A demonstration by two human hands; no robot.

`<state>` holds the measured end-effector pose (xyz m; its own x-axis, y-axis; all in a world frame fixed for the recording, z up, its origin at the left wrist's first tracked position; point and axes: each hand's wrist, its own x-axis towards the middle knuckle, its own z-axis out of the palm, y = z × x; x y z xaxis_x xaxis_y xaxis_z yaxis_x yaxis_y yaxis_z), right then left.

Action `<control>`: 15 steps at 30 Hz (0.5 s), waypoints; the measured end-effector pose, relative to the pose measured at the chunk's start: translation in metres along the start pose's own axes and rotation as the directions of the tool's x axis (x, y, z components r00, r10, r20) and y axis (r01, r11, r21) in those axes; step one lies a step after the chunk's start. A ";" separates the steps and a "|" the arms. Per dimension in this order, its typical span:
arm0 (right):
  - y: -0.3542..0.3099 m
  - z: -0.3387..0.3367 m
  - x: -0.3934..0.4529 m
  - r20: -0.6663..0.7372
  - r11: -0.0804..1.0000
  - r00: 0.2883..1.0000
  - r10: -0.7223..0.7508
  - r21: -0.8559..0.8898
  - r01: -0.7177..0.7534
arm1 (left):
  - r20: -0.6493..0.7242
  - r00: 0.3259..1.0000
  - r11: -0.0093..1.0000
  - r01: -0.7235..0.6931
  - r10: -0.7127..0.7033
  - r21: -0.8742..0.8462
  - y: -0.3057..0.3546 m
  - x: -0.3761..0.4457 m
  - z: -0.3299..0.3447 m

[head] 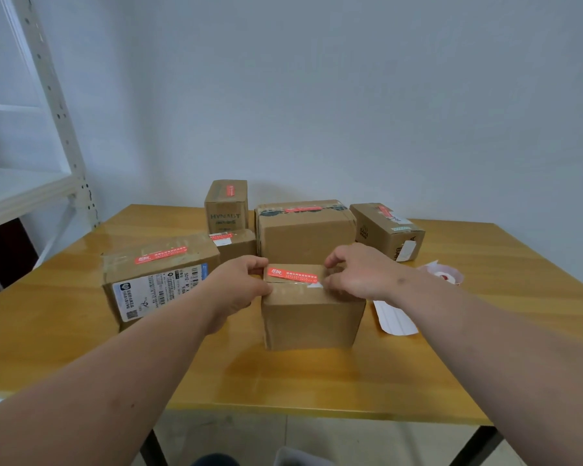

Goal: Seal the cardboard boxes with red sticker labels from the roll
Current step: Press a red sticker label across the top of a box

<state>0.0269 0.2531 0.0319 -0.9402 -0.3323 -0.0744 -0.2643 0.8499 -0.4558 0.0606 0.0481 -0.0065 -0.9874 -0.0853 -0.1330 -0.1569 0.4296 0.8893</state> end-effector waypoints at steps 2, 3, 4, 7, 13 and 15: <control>-0.003 0.001 0.002 0.017 0.999 1.000 -0.025 -0.024 0.025 | -0.003 1.000 0.998 -0.018 0.019 0.056 0.000 0.003 0.002; -0.004 0.001 0.003 0.029 0.999 0.999 -0.028 -0.038 0.029 | -0.014 1.000 0.997 -0.026 0.027 0.079 0.000 0.004 0.002; -0.004 0.001 0.004 0.041 0.999 0.999 -0.025 -0.044 0.027 | -0.025 0.999 0.995 -0.034 0.037 0.097 0.001 0.005 0.003; -0.003 0.001 0.005 0.066 0.998 0.998 -0.012 -0.053 0.015 | -0.017 0.997 0.984 -0.078 0.081 0.160 0.004 0.008 0.004; -0.006 0.000 0.008 0.067 0.995 0.998 -0.009 -0.098 0.016 | 0.016 0.992 0.950 -0.123 0.124 0.288 0.013 0.015 0.002; -0.006 -0.001 0.009 0.078 0.993 0.997 -0.012 -0.116 0.021 | 0.036 0.992 0.946 -0.126 0.120 0.298 0.015 0.018 0.000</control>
<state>0.0201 0.2453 0.0345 -0.9174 -0.3734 -0.1379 -0.3072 0.8845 -0.3511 0.0409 0.0531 0.0042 -0.9992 -0.0002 -0.0410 -0.0300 0.6849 0.7280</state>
